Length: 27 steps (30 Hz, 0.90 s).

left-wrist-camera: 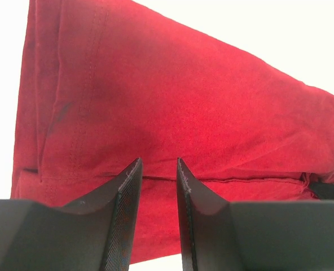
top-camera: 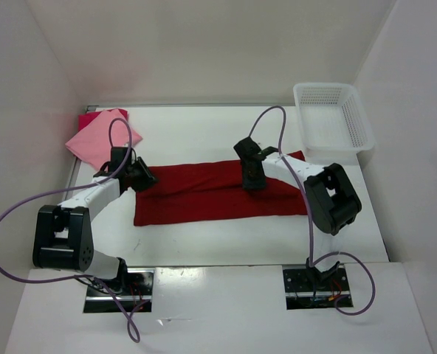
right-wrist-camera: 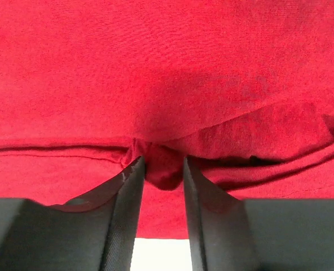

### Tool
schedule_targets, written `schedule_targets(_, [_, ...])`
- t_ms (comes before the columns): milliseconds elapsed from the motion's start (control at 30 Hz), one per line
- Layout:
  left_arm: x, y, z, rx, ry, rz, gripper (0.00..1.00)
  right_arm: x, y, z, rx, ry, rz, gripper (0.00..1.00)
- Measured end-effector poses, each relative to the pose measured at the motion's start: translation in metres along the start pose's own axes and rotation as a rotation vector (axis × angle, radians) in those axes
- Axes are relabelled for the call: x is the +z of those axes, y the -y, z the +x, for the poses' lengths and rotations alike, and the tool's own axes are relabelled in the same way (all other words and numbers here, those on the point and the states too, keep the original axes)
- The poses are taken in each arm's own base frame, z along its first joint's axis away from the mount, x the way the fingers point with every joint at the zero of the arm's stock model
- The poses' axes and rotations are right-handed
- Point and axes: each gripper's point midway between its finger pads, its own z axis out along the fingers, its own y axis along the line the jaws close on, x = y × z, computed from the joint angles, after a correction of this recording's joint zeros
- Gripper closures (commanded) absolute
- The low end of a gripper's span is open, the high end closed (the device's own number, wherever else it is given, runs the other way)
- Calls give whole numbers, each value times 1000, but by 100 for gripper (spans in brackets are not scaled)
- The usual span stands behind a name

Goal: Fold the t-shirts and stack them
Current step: Fold the other side of the tshirt into a rectangle

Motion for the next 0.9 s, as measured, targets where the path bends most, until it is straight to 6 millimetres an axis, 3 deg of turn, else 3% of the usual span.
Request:
schedule_targets(67, [0, 0, 1, -4, -2, 0, 62, 3, 1, 2, -2, -6, 7, 76])
schedule_targets(267, [1, -2, 2, -6, -5, -3, 62, 4, 2, 2, -6, -8, 13, 97])
schedule_targets(467, [1, -1, 2, -5, -1, 0, 62, -1, 0, 1, -6, -9, 0, 100])
schedule_targets(800, [0, 2, -5, -3, 11, 2, 62, -54, -7, -3, 1, -5, -143, 100])
schedule_targets(900, [-3, 9, -15, -1, 31, 15, 62, -58, -10, 3, -3, -32, -173, 91])
